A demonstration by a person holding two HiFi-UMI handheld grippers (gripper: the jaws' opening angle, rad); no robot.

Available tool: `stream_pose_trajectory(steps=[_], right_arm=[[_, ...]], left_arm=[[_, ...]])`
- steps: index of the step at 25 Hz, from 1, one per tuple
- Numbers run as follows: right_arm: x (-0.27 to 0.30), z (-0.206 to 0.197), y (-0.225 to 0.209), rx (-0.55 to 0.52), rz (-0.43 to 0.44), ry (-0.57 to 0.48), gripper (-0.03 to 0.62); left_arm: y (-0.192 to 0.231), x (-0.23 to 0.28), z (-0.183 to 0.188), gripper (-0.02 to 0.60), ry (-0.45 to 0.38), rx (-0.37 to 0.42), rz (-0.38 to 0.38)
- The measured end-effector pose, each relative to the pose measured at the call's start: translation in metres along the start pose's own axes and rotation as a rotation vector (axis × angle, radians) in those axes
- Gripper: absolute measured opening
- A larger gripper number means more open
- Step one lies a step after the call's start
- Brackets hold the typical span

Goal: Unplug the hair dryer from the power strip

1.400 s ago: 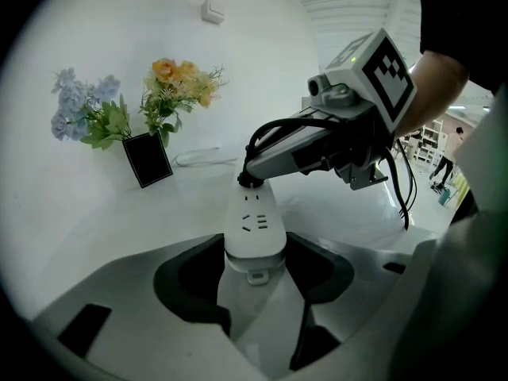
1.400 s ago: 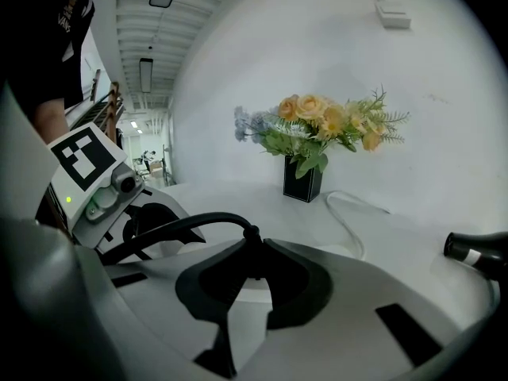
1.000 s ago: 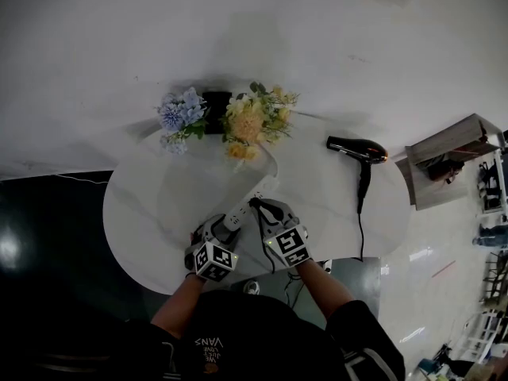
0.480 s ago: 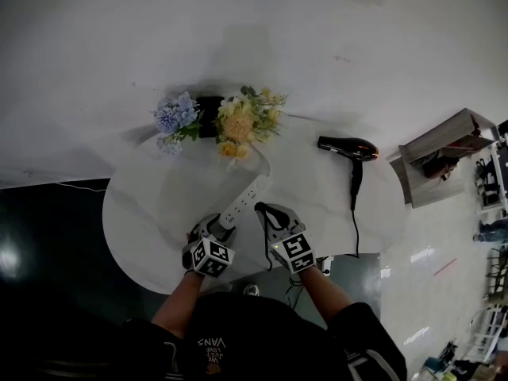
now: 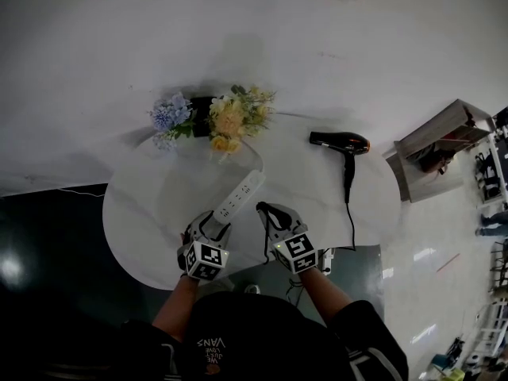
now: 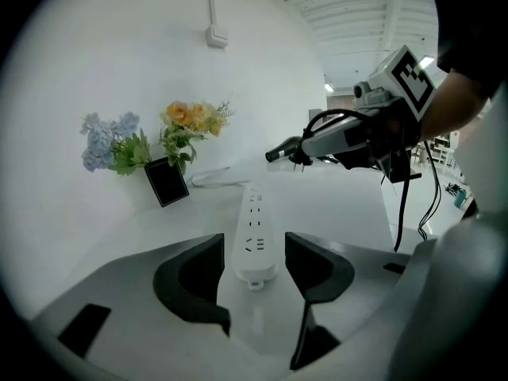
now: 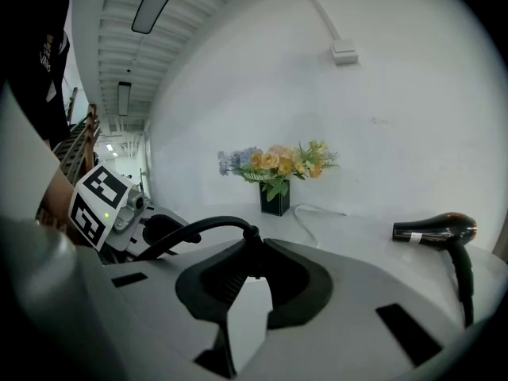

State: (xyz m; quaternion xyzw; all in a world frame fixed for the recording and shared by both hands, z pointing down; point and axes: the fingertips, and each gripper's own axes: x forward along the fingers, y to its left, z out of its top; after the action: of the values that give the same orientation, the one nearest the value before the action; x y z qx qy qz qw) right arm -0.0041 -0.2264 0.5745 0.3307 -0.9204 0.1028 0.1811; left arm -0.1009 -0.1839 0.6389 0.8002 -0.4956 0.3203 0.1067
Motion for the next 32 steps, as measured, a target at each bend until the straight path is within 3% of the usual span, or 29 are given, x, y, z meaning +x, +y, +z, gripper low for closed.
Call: stream_pose_trajectory(steps=[3, 8, 11, 22, 32], right_arm=[[-0.014, 0.001, 0.000, 0.002, -0.010, -0.011, 0.072], [-0.042, 0.006, -0.001, 0.014, -0.028, -0.033, 0.072], [-0.060, 0.008, -0.002, 0.023, -0.039, -0.052, 0.072], [-0.125, 0.026, 0.009, 0.048, -0.052, -0.141, 0.072], [-0.175, 0.019, 0.027, 0.050, -0.045, -0.164, 0.072]], left_arm=[[0.001, -0.015, 0.017, 0.234, -0.048, -0.016, 0.038], [0.001, -0.045, 0.047, 0.088, -0.148, 0.000, 0.115], [-0.002, -0.062, 0.060, 0.041, -0.200, 0.004, 0.150], [-0.028, -0.122, 0.086, 0.018, -0.313, -0.049, 0.200], [-0.059, -0.177, 0.085, 0.018, -0.386, -0.115, 0.242]])
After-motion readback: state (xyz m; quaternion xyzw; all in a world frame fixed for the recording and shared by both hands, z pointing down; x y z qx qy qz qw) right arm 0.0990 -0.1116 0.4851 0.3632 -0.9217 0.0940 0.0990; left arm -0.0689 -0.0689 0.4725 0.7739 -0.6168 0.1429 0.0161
